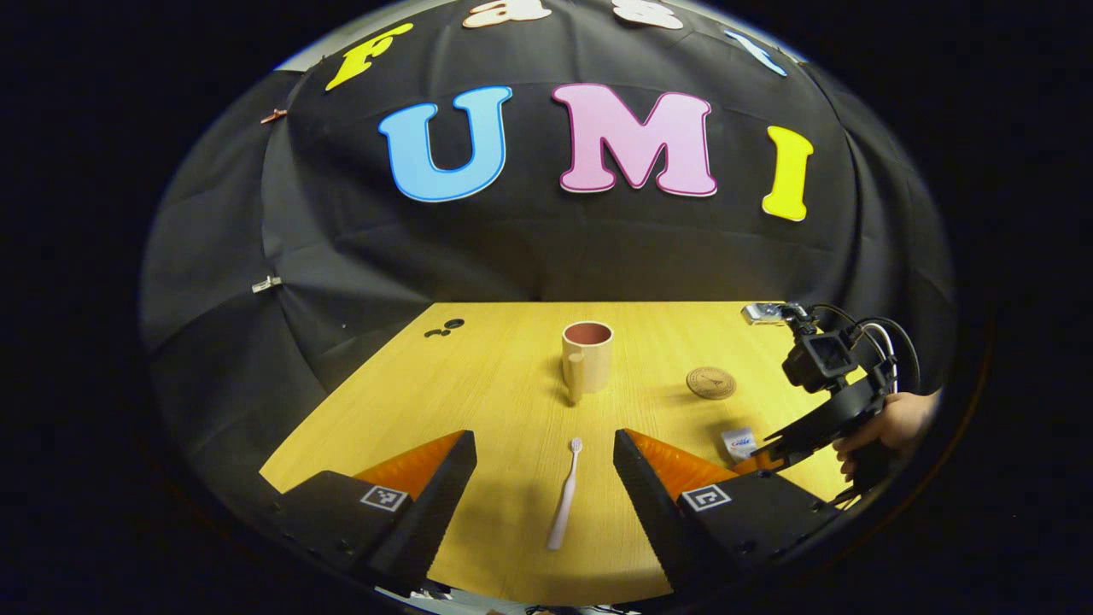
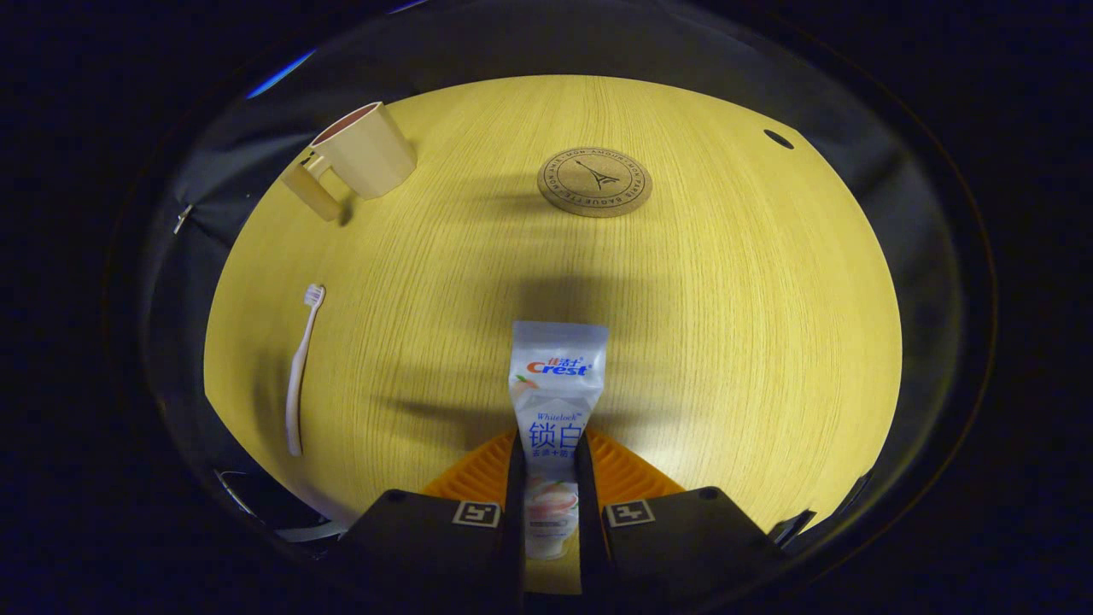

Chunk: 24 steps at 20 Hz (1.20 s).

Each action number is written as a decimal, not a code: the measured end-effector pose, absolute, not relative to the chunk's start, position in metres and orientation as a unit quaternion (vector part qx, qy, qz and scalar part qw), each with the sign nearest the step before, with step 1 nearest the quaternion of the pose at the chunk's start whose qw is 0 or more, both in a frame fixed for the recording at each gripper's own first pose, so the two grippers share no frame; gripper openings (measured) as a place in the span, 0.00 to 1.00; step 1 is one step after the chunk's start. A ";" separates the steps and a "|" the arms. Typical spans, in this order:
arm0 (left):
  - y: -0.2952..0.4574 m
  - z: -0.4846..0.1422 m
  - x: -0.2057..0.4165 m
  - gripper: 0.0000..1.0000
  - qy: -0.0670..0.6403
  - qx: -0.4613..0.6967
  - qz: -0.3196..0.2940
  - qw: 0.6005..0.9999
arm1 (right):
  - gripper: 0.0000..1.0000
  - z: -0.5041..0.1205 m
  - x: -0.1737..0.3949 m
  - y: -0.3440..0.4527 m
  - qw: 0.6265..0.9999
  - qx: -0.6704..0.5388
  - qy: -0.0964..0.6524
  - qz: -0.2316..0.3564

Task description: Put the toothbrush and toothpaste on the desktop into the cup, then pick up the cup and place it on the coaster on the desktop.

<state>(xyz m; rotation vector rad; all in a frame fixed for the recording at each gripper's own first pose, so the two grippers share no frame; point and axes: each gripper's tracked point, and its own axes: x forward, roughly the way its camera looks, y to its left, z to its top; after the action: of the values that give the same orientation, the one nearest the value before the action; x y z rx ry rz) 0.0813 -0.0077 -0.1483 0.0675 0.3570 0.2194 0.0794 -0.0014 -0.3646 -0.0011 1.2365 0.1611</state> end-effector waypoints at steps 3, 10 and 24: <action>0.002 -0.157 0.084 1.00 0.188 0.027 0.110 0.976 | 0.30 -0.360 0.074 -0.006 0.816 -0.002 0.572 0.080; 0.025 -0.191 0.104 1.00 0.247 0.023 0.102 0.963 | 0.29 -0.324 0.089 -0.022 0.856 0.023 0.509 0.085; 0.002 -0.294 0.130 1.00 0.448 0.032 0.032 0.893 | 0.29 -0.278 0.080 -0.071 0.896 0.047 0.437 0.061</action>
<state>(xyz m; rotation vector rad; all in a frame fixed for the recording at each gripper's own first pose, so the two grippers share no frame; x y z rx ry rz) 0.1298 0.0019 -0.2944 0.0662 0.9288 0.0668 0.0796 -0.0707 -0.2783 0.0971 0.9047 0.1256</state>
